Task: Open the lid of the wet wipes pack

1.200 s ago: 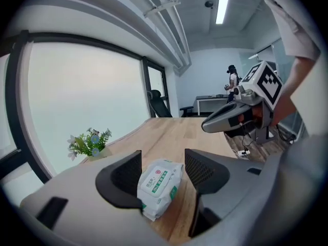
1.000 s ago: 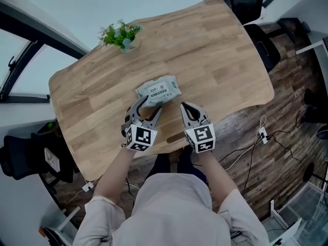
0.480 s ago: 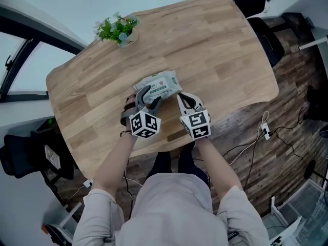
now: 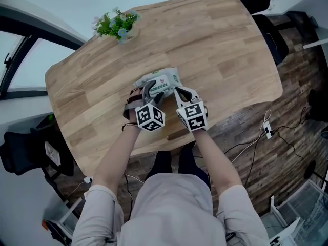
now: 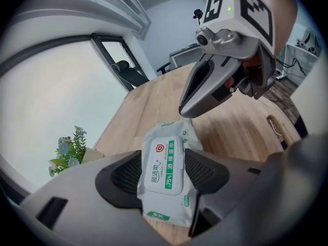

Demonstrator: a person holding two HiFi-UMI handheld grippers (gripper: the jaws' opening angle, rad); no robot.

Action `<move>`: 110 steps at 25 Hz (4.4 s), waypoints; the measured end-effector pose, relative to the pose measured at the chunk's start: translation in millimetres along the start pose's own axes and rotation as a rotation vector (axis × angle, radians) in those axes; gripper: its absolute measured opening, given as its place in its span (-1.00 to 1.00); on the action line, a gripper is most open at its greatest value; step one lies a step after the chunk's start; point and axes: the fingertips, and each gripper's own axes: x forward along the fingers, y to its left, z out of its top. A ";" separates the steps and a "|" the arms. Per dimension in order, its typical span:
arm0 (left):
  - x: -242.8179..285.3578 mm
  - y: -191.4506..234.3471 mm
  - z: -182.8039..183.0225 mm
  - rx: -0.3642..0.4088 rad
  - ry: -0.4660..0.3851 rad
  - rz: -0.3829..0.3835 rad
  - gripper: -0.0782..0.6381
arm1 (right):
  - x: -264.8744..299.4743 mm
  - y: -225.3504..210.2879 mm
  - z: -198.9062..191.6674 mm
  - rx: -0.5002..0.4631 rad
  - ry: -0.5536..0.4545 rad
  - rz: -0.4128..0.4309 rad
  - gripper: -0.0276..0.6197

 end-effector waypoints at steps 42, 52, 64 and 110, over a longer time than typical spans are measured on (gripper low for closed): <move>2.0 6.7 5.3 -0.013 -0.009 0.027 -0.02 | 29.4 -0.8 -38.1 0.017 0.136 -0.024 -0.90; -7.4 50.2 11.5 -0.147 -0.057 0.137 -0.12 | 30.5 -1.0 -39.9 0.028 0.140 -0.026 -0.90; -0.4 79.0 -5.4 -0.189 -0.031 0.173 -0.46 | 30.0 -1.4 -38.7 0.045 0.127 -0.027 -0.90; 0.9 98.1 -14.6 -0.253 -0.024 0.222 -0.71 | 12.5 -5.5 -22.1 0.086 0.111 -0.089 -0.89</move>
